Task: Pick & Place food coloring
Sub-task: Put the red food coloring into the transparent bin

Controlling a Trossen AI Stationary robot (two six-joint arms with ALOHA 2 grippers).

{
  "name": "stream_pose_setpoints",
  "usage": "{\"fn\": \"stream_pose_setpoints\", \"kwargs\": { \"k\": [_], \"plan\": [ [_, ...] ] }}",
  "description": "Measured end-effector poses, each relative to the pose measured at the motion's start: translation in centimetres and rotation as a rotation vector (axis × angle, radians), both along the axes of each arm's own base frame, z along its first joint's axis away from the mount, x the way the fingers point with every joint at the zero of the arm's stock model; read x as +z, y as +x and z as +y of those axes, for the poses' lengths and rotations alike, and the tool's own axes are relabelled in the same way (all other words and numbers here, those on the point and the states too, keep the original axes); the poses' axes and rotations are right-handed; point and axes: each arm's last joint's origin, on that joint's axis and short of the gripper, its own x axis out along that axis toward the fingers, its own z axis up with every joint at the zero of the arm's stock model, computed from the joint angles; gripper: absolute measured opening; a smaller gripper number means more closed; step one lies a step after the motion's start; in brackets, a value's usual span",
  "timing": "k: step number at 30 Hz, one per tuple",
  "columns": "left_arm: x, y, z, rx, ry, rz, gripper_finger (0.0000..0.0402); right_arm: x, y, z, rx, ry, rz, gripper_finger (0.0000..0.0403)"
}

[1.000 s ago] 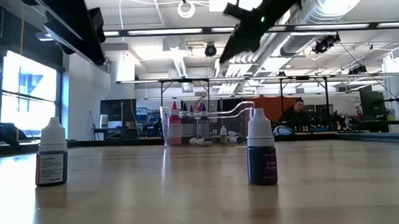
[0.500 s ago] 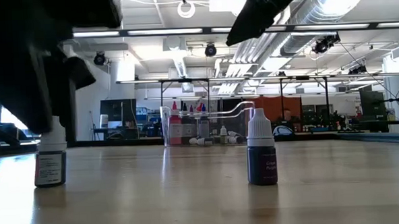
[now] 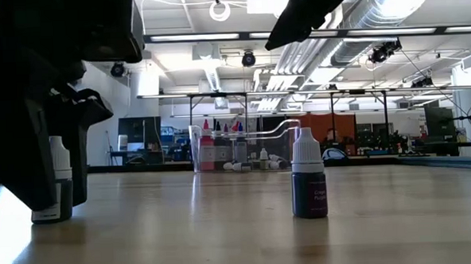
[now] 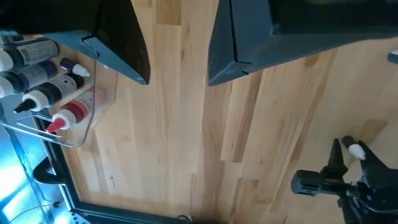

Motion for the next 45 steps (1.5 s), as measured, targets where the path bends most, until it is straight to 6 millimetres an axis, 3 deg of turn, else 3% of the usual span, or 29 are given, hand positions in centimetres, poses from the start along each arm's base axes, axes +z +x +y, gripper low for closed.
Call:
{"fn": "stream_pose_setpoints", "kwargs": {
  "k": [7,13,17,23,29,36,41,45],
  "plan": [
    [0.0,0.0,0.1,-0.007,0.010,0.001,0.0156,0.0,0.0,0.3,0.010,0.011,0.004,0.0154],
    [0.0,0.0,0.1,-0.006,0.012,0.002,0.0098,-0.1,0.0,0.4,0.002,0.025,0.010,0.0154],
    [0.1,0.6,1.0,0.028,0.005,0.013,0.0059,-0.2,-0.1,0.4,0.002,0.028,0.030,0.0154],
    [2.1,2.9,3.9,0.043,0.036,0.075,0.0066,-0.6,-0.4,0.5,0.001,0.034,0.079,0.0153],
    [5.4,6.1,9.8,-0.019,0.266,0.075,0.0082,-1.6,-1.6,0.5,0.001,-0.002,0.244,0.0150],
    [10.7,9.4,19.3,-0.050,0.470,0.000,0.0068,-1.9,-3.1,0.3,-0.116,-0.035,0.375,0.0128],
    [13.0,9.7,26.3,0.023,0.565,-0.030,0.0077,-1.2,-6.0,0.1,-0.243,-0.165,0.506,0.0119],
    [13.6,9.2,31.8,0.161,0.558,-0.094,0.0081,0.3,-7.4,0.3,-0.277,-0.127,0.424,0.0117]
  ]
}}
